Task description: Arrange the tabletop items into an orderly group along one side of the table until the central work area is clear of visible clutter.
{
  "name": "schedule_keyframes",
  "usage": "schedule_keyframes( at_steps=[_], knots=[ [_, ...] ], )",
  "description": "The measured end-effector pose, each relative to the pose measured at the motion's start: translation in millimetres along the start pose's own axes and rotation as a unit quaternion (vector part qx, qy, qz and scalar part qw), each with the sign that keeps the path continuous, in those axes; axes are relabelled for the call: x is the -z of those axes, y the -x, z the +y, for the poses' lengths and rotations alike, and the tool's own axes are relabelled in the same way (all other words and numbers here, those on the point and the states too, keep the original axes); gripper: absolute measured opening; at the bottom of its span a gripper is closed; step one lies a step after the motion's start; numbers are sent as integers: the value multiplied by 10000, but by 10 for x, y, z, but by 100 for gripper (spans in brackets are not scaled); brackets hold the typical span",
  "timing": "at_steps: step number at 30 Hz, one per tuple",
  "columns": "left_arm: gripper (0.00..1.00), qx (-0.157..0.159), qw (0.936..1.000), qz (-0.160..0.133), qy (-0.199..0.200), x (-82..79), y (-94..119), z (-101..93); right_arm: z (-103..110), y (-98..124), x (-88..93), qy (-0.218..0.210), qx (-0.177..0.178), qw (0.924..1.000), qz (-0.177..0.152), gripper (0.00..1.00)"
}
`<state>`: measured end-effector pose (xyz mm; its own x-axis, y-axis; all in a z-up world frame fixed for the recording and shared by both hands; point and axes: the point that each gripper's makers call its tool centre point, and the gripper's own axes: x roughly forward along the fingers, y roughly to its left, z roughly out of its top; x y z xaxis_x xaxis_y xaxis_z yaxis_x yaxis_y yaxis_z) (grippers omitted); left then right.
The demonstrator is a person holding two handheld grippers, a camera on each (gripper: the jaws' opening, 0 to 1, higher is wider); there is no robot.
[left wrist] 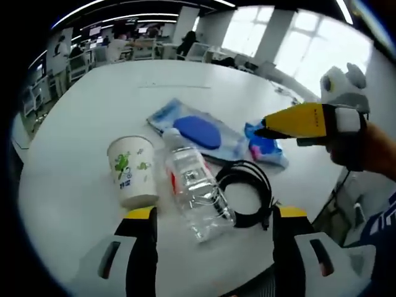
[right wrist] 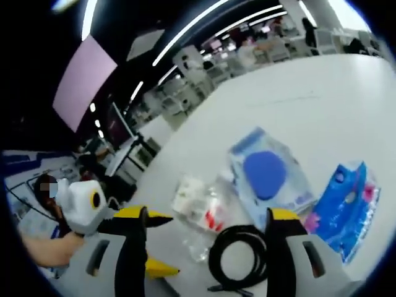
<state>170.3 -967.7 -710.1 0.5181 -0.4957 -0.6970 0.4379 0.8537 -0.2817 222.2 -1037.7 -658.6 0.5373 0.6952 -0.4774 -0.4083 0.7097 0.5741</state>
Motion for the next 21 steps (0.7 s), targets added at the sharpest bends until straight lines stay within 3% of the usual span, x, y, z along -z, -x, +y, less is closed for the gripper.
schedule_keyframes(
  at_steps=[4, 14, 21],
  knots=[
    [68, -85, 9999, -19, 138, -7, -39, -8, 0, -64, -77, -125, -14, 9999, -9, 74],
    [66, -251, 9988, 164, 375, 62, -184, -48, -81, -371, -108, -414, 130, 9977, 515, 59],
    [64, -337, 9972, 175, 640, 84, -225, -7, -100, -589, -253, -855, 86, 9952, 470, 53]
  ],
)
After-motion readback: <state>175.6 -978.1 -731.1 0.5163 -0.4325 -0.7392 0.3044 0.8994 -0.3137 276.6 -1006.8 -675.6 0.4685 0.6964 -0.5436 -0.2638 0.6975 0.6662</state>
